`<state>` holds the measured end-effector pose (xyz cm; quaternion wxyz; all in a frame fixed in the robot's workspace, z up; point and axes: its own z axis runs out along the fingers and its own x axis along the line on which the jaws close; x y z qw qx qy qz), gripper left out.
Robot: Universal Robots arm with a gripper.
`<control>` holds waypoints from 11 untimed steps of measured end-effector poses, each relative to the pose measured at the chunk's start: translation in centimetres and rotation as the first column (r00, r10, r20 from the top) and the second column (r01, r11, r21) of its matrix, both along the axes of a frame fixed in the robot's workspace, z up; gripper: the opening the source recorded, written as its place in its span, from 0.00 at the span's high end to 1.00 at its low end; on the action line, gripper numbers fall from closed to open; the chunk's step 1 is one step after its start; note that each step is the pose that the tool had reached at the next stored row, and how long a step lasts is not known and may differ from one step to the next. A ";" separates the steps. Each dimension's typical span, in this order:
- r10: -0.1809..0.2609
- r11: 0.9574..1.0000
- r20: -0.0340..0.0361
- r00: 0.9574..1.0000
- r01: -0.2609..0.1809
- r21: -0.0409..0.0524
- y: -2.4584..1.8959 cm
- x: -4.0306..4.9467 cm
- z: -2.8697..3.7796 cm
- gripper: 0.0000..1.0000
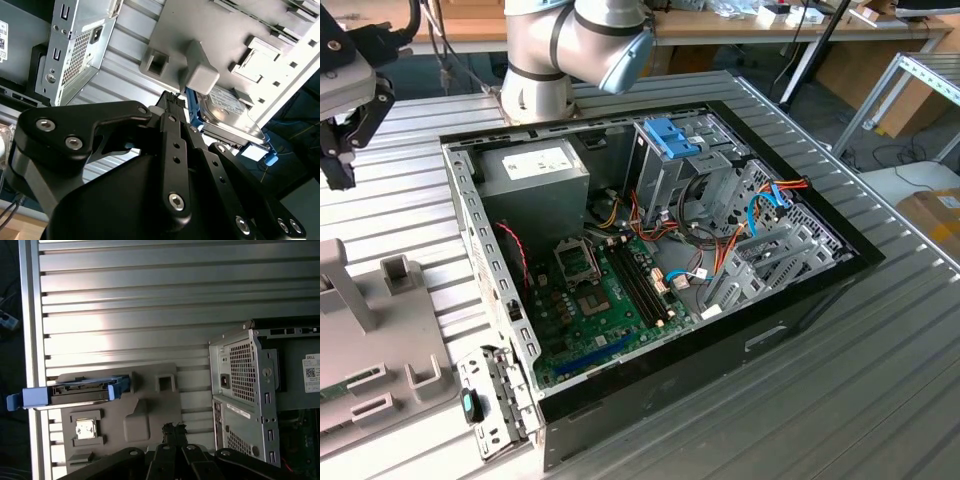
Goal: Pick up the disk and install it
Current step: 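Reach for the disk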
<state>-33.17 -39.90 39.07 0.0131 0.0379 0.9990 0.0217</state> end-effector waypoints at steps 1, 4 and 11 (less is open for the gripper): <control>0.000 1.000 0.000 1.000 0.000 0.000 0.00 -0.55 0.00 0.89; 0.000 1.000 0.000 1.000 0.000 0.000 0.03 -1.81 -0.01 0.89; 0.000 1.000 0.000 1.000 0.000 0.000 0.40 -4.69 -0.04 0.89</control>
